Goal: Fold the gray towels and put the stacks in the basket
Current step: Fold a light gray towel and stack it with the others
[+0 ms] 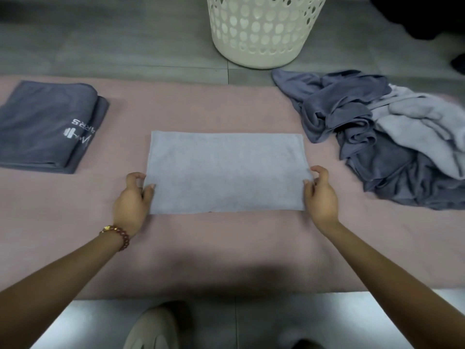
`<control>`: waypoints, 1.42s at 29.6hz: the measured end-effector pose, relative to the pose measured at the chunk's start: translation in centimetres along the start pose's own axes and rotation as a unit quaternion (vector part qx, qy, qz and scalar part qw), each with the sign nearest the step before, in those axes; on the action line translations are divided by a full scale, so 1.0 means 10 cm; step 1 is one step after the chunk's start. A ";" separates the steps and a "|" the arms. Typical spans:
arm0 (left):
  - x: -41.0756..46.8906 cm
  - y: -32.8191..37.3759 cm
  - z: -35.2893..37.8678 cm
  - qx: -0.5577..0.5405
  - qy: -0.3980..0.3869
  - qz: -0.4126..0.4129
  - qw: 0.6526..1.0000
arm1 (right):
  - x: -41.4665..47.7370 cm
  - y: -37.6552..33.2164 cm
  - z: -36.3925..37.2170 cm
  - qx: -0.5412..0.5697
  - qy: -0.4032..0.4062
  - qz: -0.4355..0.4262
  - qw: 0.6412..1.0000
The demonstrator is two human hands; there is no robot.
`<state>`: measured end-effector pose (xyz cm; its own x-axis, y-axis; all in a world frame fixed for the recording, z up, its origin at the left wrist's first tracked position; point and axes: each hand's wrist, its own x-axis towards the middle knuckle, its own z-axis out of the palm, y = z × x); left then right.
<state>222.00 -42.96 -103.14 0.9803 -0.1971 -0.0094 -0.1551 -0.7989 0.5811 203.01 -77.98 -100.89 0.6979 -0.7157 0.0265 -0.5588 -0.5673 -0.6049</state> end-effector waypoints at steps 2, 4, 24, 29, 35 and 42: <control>0.06 0.00 -0.01 0.031 -0.017 0.018 0.999 | 0.04 -0.03 -0.01 -0.091 -0.037 -0.036 0.995; 0.08 0.02 -0.04 0.084 -0.031 0.060 0.994 | 0.06 -0.05 -0.01 -0.160 -0.077 -0.034 0.984; -0.14 0.72 0.71 0.264 -0.145 0.410 0.861 | -0.30 -0.65 0.78 -0.265 -0.234 -0.294 0.888; 0.06 0.07 0.26 0.270 -0.120 0.283 0.913 | -0.12 -0.04 0.36 -0.309 -0.190 -0.201 0.910; 0.44 0.01 0.12 0.225 -0.101 0.180 0.952 | 0.31 0.07 0.10 -0.313 -0.221 -0.114 0.917; 0.90 0.35 0.36 0.248 -0.128 0.222 0.934 | 0.91 -0.24 0.47 -0.245 -0.173 -0.034 0.953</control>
<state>229.84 -49.55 -104.13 0.7549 -0.6498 -0.0885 -0.6386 -0.7591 0.1265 212.79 -81.22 -103.00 0.7982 -0.5423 -0.2625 -0.5907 -0.7901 -0.1640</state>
